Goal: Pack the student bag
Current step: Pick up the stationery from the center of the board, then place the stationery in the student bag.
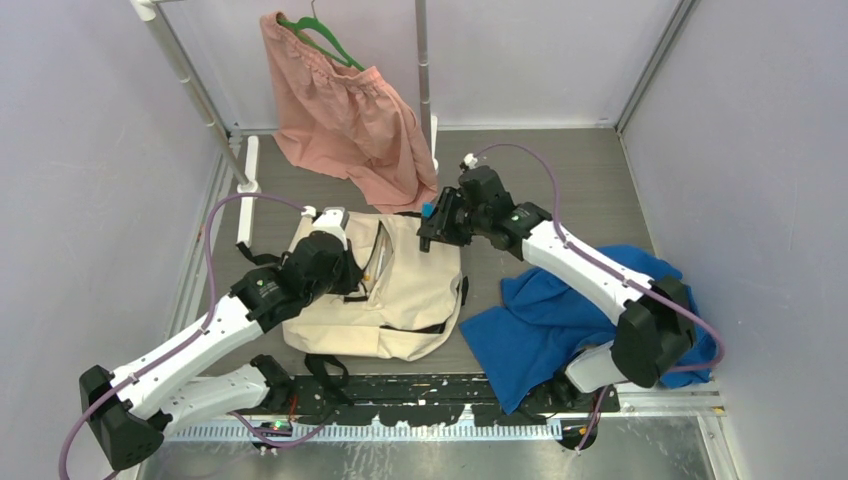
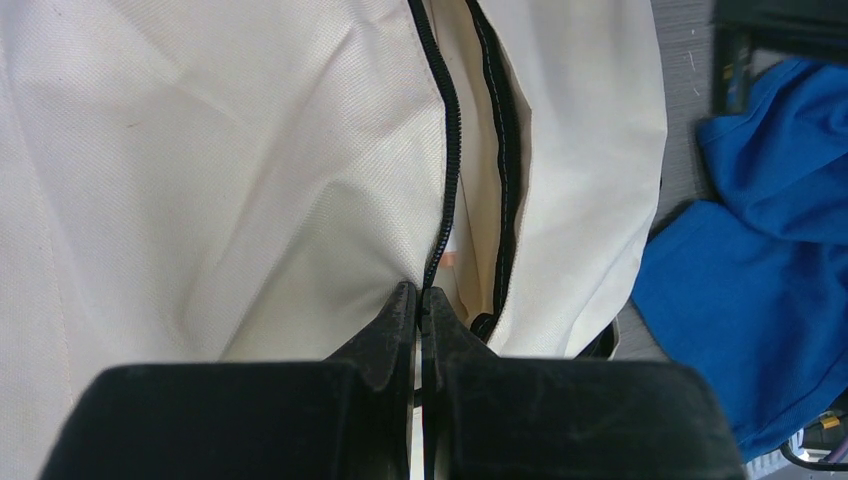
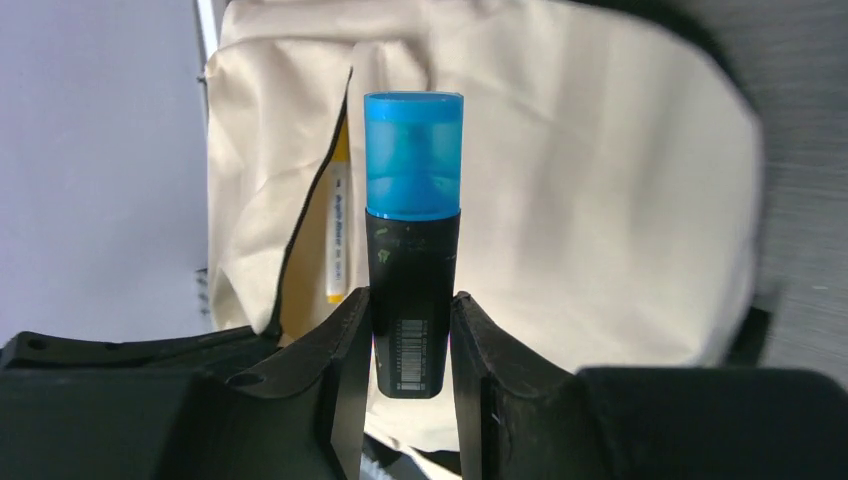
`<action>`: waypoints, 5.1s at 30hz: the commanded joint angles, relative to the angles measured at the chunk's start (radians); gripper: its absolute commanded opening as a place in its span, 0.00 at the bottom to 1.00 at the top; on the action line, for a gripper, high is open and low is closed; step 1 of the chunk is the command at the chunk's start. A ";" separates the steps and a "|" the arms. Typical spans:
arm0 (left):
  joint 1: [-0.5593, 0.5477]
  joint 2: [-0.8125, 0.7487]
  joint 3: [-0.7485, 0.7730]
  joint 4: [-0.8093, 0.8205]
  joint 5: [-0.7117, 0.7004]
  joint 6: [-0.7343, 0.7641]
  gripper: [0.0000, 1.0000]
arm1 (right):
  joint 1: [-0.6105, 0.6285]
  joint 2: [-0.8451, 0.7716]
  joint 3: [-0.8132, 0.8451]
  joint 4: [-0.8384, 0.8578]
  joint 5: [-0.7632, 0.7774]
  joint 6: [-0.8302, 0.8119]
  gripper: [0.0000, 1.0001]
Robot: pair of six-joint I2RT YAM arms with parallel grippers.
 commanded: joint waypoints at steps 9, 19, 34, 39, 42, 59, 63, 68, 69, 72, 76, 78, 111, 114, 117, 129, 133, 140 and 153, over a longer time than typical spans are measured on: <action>0.007 -0.027 0.003 0.095 0.010 -0.028 0.00 | 0.139 0.217 0.121 0.181 -0.204 0.150 0.01; 0.008 -0.035 -0.004 0.094 0.007 -0.029 0.00 | 0.174 0.277 0.137 0.166 -0.233 0.155 0.01; 0.007 -0.014 0.000 0.105 0.011 -0.026 0.00 | 0.186 0.315 0.197 0.179 -0.220 0.163 0.01; 0.015 0.008 0.020 0.081 0.005 -0.024 0.00 | 0.188 0.303 0.124 0.192 -0.222 0.176 0.01; 0.018 0.022 0.023 0.087 0.010 -0.021 0.00 | 0.189 0.286 0.110 0.160 -0.217 0.146 0.01; 0.027 -0.014 0.026 0.097 0.016 -0.005 0.00 | 0.211 0.334 0.045 0.102 -0.228 0.100 0.01; 0.029 -0.023 0.025 0.099 0.016 -0.003 0.00 | 0.222 0.329 0.048 0.078 -0.231 0.073 0.01; 0.030 -0.026 0.020 0.090 0.010 -0.006 0.00 | 0.243 0.300 0.044 0.051 -0.219 0.056 0.01; 0.030 -0.027 0.019 0.092 0.010 -0.006 0.00 | 0.247 0.289 0.039 0.047 -0.215 0.054 0.01; 0.032 -0.028 0.015 0.096 0.012 -0.005 0.00 | 0.247 0.253 0.026 0.041 -0.215 0.053 0.01; 0.032 -0.022 0.014 0.100 0.018 -0.004 0.00 | 0.247 0.212 0.014 0.035 -0.221 0.054 0.01; 0.032 -0.020 0.011 0.105 0.019 -0.005 0.00 | 0.248 0.205 0.012 0.033 -0.233 0.053 0.01; 0.033 -0.034 0.008 0.110 0.047 -0.012 0.00 | 0.300 0.261 0.154 -0.126 -0.162 -0.118 0.01; 0.033 -0.036 0.005 0.110 0.047 -0.013 0.00 | 0.296 0.287 0.190 -0.115 -0.181 -0.123 0.01; 0.033 -0.037 0.001 0.109 0.050 -0.016 0.00 | 0.290 0.321 0.229 -0.114 -0.187 -0.129 0.01; 0.033 -0.077 -0.014 0.101 0.049 -0.020 0.00 | 0.208 0.386 0.314 -0.072 -0.227 -0.101 0.01; 0.033 -0.072 -0.022 0.115 0.060 -0.022 0.00 | 0.157 0.386 0.292 -0.003 -0.246 -0.054 0.01; 0.033 -0.030 -0.019 0.146 0.081 -0.019 0.00 | 0.152 0.435 0.360 -0.015 -0.209 -0.047 0.01; 0.033 -0.004 -0.009 0.165 0.074 -0.018 0.00 | 0.155 0.467 0.345 0.004 -0.173 -0.030 0.11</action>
